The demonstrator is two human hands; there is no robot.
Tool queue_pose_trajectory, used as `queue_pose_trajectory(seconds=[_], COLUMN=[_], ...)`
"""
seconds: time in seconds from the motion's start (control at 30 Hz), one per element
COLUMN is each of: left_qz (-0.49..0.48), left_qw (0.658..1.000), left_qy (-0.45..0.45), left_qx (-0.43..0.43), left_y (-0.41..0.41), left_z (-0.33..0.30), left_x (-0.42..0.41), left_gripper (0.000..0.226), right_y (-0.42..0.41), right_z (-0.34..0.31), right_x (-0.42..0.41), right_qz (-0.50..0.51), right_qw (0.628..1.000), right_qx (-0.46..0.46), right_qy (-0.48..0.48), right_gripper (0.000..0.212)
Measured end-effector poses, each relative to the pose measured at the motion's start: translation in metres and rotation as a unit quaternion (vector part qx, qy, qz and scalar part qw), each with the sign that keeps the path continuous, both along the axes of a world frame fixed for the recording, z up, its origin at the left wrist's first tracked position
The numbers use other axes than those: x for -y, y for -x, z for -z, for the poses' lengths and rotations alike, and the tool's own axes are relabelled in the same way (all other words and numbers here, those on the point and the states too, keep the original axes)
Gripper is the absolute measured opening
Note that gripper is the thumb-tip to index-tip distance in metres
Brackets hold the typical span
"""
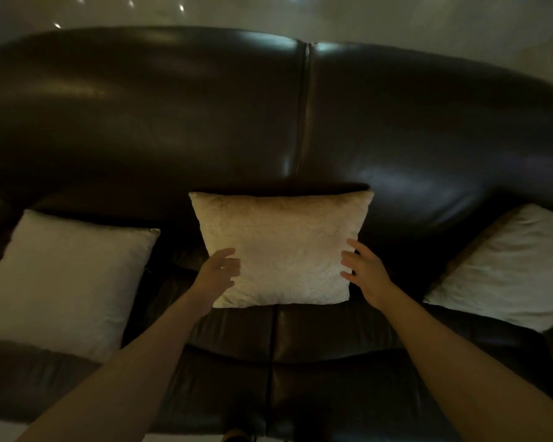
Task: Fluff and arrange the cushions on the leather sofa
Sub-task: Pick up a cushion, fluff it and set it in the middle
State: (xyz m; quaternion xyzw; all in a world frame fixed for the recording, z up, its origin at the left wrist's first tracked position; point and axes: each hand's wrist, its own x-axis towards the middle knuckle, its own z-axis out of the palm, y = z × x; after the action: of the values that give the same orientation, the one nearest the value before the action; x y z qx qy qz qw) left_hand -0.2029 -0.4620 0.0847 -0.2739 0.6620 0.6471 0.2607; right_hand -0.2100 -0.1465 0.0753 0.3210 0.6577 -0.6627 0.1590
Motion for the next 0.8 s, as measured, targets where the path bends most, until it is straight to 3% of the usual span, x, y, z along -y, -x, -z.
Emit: queue_pose_trajectory(seconds=[0.17, 0.33, 0.63, 0.8], left_qz=[0.013, 0.002, -0.056, -0.117], left_qw=[0.997, 0.994, 0.988, 0.983], left_qy=[0.075, 0.103, 0.129, 0.136], left_qx=[-0.021, -0.043, -0.063, -0.041], left_y=[-0.023, -0.042, -0.093, -0.141], left_z=[-0.028, -0.044, -0.047, -0.047], left_x=[-0.002, 0.008, 0.028, 0.047], left_gripper=[0.022, 0.011, 0.012, 0.014], right_y=[-0.020, -0.030, -0.045, -0.058], right_z=[-0.028, -0.043, -0.042, -0.049], right_x=[0.003, 0.004, 0.024, 0.060], right_qz=[-0.048, -0.090, -0.183, -0.268], right_qw=[0.998, 0.993, 0.977, 0.949], right_qx=[-0.022, -0.043, -0.072, -0.104], right_qy=[-0.021, -0.060, -0.082, -0.130], right_gripper=[0.028, 0.031, 0.032, 0.037])
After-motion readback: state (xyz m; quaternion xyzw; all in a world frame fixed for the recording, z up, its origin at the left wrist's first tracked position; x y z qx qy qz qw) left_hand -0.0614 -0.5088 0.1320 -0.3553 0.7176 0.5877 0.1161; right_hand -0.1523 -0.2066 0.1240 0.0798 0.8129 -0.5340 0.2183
